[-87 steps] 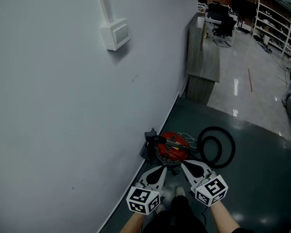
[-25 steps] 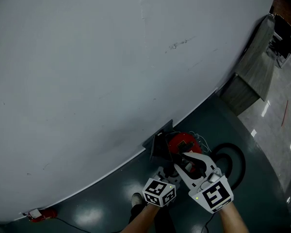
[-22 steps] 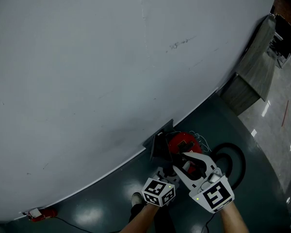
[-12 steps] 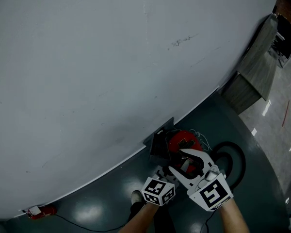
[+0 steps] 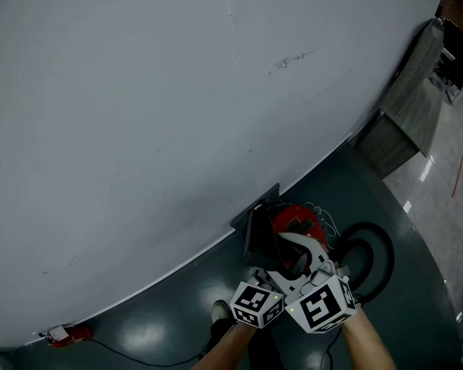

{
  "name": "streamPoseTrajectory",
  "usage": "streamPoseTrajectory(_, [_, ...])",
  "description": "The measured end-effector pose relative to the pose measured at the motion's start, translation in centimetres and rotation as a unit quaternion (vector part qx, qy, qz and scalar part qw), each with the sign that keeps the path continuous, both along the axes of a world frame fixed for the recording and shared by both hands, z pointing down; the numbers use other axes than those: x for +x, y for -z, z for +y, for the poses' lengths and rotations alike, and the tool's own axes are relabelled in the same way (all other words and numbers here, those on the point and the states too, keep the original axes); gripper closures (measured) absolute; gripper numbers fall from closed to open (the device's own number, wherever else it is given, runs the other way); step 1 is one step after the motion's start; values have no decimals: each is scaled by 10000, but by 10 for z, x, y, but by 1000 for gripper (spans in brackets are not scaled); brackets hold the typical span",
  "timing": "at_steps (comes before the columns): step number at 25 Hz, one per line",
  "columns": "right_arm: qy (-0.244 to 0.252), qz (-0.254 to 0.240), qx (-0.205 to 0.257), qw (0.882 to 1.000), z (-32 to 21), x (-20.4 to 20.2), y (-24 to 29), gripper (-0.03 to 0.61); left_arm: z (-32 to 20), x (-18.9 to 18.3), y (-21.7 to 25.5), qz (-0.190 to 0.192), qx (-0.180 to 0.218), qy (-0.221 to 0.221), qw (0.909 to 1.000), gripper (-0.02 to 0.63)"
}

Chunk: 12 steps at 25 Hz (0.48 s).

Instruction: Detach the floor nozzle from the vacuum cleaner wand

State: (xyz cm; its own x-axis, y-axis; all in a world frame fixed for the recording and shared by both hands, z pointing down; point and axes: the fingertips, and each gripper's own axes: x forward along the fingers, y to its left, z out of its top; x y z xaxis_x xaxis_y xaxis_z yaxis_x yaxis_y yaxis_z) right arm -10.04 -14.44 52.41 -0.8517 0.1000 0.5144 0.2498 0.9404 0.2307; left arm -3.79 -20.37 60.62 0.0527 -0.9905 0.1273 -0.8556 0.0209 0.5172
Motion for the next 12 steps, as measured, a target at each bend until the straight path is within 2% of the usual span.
streamPoseTrajectory(12, [-76, 11, 84, 9999, -2, -2, -1, 383, -1, -1, -3, -20, -29, -35, 10000, 460])
